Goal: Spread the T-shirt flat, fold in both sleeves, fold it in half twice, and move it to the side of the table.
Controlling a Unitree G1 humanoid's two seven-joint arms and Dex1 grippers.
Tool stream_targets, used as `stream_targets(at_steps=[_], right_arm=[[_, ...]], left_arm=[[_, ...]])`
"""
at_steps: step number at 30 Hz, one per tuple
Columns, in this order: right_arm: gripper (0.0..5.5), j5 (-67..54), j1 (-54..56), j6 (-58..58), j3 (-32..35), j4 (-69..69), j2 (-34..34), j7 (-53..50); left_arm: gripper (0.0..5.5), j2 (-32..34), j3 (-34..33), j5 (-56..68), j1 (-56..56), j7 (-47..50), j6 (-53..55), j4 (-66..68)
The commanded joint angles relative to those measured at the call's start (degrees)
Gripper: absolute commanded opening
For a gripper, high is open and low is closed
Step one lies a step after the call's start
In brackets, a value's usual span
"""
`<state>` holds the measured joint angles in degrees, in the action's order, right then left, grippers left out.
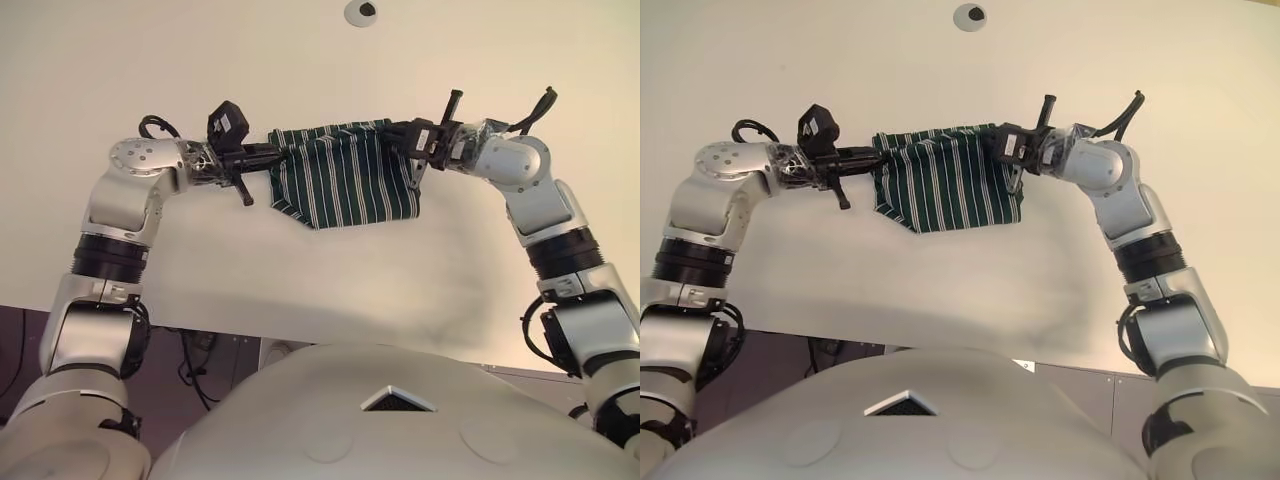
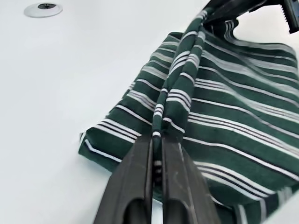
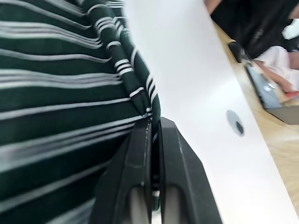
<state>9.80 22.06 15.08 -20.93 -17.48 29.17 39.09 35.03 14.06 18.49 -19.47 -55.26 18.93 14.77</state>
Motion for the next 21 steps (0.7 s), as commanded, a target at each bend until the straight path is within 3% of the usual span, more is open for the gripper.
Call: stream_targets(at_steps=[1, 2, 8, 12, 14, 17, 21], right_arm=[[0.0, 0.05, 1.61, -0.56, 0.43, -2.19, -2.37, -0.29], [0.34, -0.79, 1.59, -1.35, 0.74, -2.43, -3.0, 0.18], [1.2, 2.07, 1.63, -2.75, 2.59, -5.12, -4.69, -6.25], [1.23, 2.08, 2.0, 0.57, 5.21, -4.09, -6.89, -12.97], [1.23, -6.45, -0.53, 3.23, 3.95, 1.83, -8.89, -5.9], [1.23, -15.66, -6.41, -2.17, -1.59, 10.24, -8.58, 7.33], [1.23, -12.29, -4.91, -20.33, -2.15, 4.89, -9.01, 4.59]], left_arm=[[0.0, -1.86, -1.31, -2.95, -2.21, 1.58, -1.66, 4.42], [0.36, -2.38, -1.69, -3.22, -2.36, 1.85, -1.9, 5.03], [1.12, -7.06, -6.89, -3.81, -4.36, 8.72, -2.9, 10.45], [1.59, -8.77, -11.0, -7.75, -6.95, 19.2, -9.7, 19.57], [1.59, -8.97, -11.72, -10.77, -6.94, 23.92, -16.62, 22.3], [1.59, -12.86, -16.79, -8.6, -6.08, 30.08, -24.16, 21.52], [1.59, -18.9, -18.99, -8.63, -7.24, 36.58, -29.03, 23.02]])
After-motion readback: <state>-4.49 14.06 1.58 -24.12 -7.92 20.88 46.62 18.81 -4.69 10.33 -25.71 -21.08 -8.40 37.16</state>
